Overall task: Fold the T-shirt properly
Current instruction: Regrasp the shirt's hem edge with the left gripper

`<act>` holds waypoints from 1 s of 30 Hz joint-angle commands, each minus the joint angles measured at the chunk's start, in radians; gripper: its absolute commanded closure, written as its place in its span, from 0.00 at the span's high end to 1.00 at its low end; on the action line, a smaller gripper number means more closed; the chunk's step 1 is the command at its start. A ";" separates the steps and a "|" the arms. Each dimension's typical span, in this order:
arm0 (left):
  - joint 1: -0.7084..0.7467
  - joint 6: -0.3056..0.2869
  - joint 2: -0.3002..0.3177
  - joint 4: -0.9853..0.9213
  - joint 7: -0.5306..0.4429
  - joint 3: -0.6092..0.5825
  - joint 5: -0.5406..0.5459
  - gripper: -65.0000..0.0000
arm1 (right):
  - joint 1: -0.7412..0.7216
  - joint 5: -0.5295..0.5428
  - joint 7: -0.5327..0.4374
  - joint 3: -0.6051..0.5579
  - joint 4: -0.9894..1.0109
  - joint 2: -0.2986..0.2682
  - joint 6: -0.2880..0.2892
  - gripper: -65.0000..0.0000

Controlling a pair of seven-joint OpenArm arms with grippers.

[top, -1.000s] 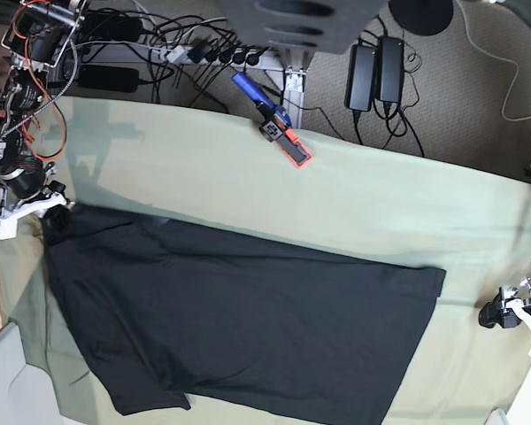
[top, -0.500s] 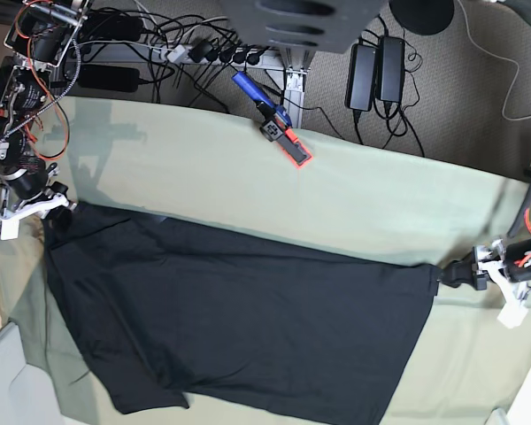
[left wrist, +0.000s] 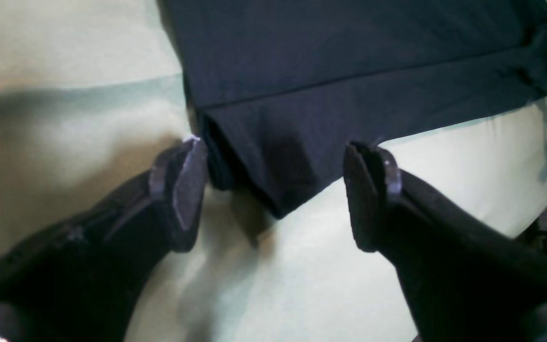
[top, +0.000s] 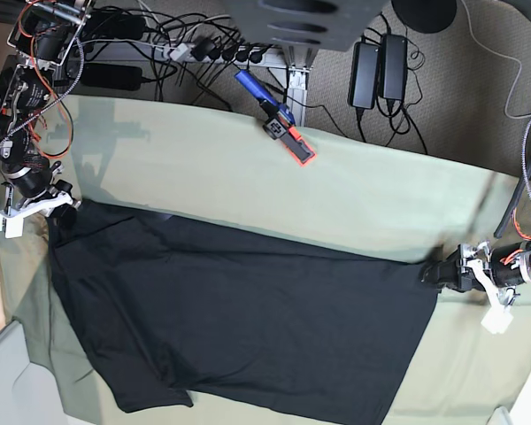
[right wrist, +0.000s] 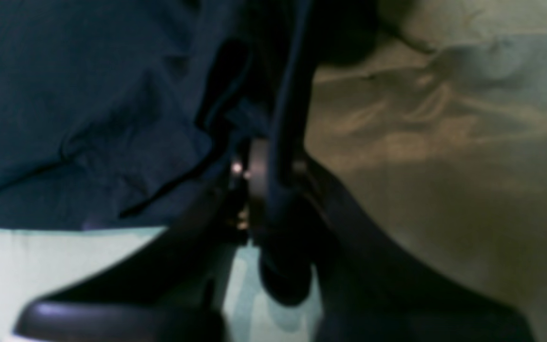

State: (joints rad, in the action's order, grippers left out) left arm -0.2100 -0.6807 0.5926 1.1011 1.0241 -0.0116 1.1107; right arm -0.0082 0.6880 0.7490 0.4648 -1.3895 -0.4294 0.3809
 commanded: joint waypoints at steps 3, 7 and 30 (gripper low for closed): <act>-0.019 -0.017 0.011 0.012 -0.026 0.008 0.012 0.73 | -0.013 0.016 -0.020 0.007 -0.018 -0.018 0.071 0.00; -0.019 -0.017 -0.016 0.012 -0.026 0.008 -0.001 0.72 | -0.013 0.016 -0.020 0.007 -0.018 -0.018 0.071 0.00; -0.138 -0.017 -0.051 0.013 -0.088 0.008 -0.053 0.00 | -0.013 0.016 -0.019 0.007 -0.018 -0.018 0.071 0.00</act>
State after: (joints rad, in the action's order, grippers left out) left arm -0.3202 -0.6807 0.5259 1.1011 0.9558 -0.0116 1.0386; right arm -0.0082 0.6884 0.7494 0.4648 -1.3895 -0.4294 0.3809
